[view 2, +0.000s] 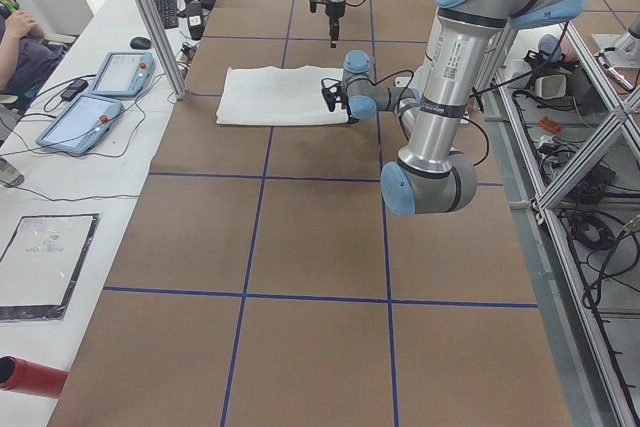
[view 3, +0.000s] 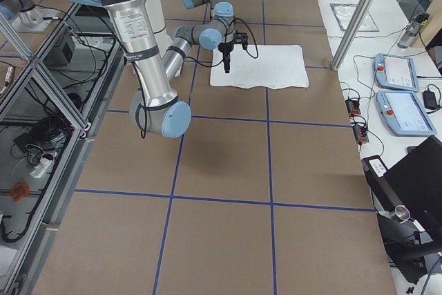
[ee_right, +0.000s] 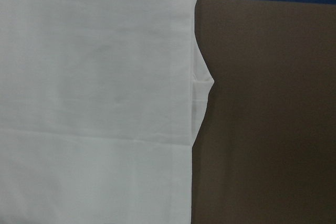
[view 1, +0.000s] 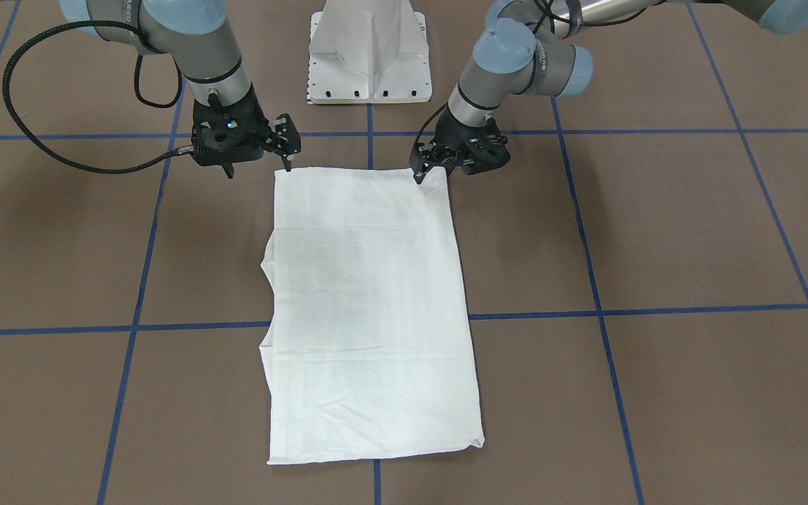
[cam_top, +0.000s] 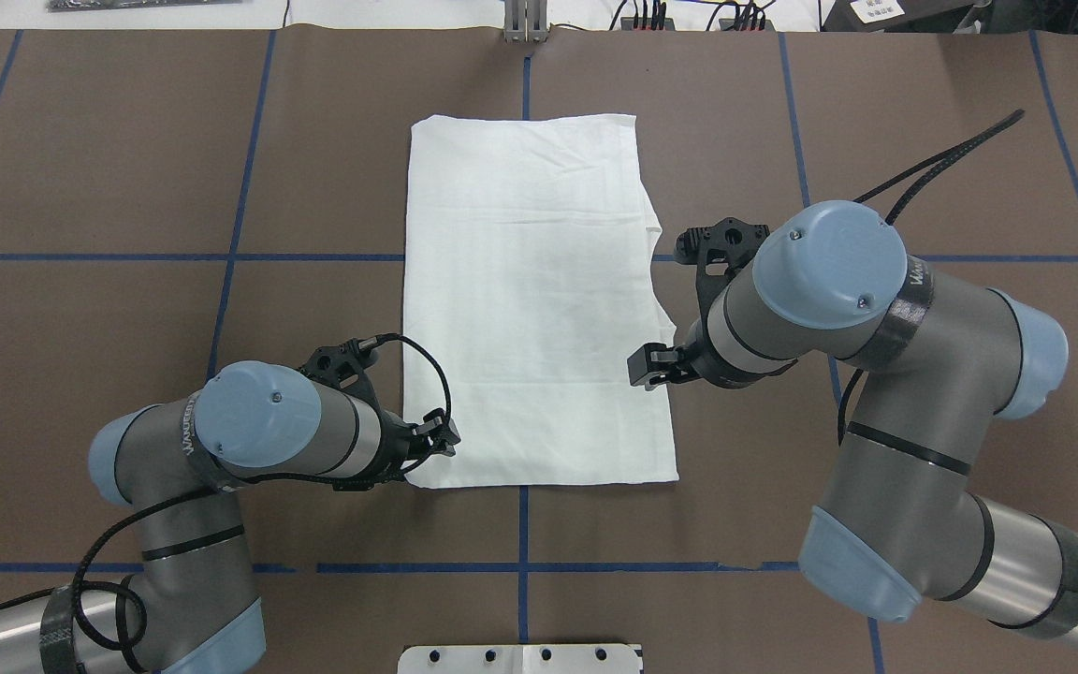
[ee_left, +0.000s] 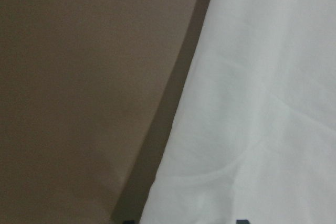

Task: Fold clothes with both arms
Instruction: 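Lower the left gripper to the shirt's near corner and grasp it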

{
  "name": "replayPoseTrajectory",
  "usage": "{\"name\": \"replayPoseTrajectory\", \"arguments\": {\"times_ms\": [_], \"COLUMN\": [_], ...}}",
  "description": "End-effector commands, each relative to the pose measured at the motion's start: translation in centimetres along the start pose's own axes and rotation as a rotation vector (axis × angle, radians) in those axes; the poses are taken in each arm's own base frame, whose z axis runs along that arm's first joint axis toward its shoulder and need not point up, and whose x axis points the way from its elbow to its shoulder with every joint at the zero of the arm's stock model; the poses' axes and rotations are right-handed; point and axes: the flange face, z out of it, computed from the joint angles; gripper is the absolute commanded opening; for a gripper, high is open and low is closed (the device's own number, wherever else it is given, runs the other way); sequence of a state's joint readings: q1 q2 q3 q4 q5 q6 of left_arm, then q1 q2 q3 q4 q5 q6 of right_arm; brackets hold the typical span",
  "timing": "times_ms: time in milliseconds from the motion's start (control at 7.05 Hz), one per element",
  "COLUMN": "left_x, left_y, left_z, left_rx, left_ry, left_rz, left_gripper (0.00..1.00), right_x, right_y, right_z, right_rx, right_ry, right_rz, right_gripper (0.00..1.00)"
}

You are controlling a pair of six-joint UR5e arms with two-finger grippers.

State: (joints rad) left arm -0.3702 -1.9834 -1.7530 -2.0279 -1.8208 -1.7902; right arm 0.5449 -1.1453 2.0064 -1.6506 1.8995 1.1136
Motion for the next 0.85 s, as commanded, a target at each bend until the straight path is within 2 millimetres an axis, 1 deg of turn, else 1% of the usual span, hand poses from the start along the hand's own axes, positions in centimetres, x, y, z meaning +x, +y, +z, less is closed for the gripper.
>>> {"name": "replayPoseTrajectory", "arguments": {"times_ms": [0, 142, 426, 568, 710], "left_x": [0.02, 0.06, 0.12, 0.2, 0.35], "left_y": [-0.05, -0.03, 0.11, 0.06, 0.15], "left_z": [-0.04, -0.11, -0.21, -0.38, -0.53], "left_rx": [0.001, 0.0, -0.001, 0.001, -0.002], "left_ry": [0.001, 0.002, 0.005, 0.008, 0.011], "left_rz": [-0.005, -0.008, -0.008, -0.008, -0.005], "left_gripper": [0.56, 0.37, 0.1, 0.0, 0.0], "right_x": [0.02, 0.02, -0.05, -0.06, -0.18], "right_y": [0.02, 0.02, 0.0, 0.0, 0.18], "right_z": [0.03, 0.03, -0.02, -0.02, 0.15], "right_rx": [0.0, 0.0, 0.001, 0.001, -0.003], "right_ry": [0.001, 0.001, -0.001, -0.001, -0.001], "right_rz": [0.0, 0.0, -0.001, 0.002, 0.051], "right_gripper": [1.0, 1.0, 1.0, 1.0, 1.0]}}
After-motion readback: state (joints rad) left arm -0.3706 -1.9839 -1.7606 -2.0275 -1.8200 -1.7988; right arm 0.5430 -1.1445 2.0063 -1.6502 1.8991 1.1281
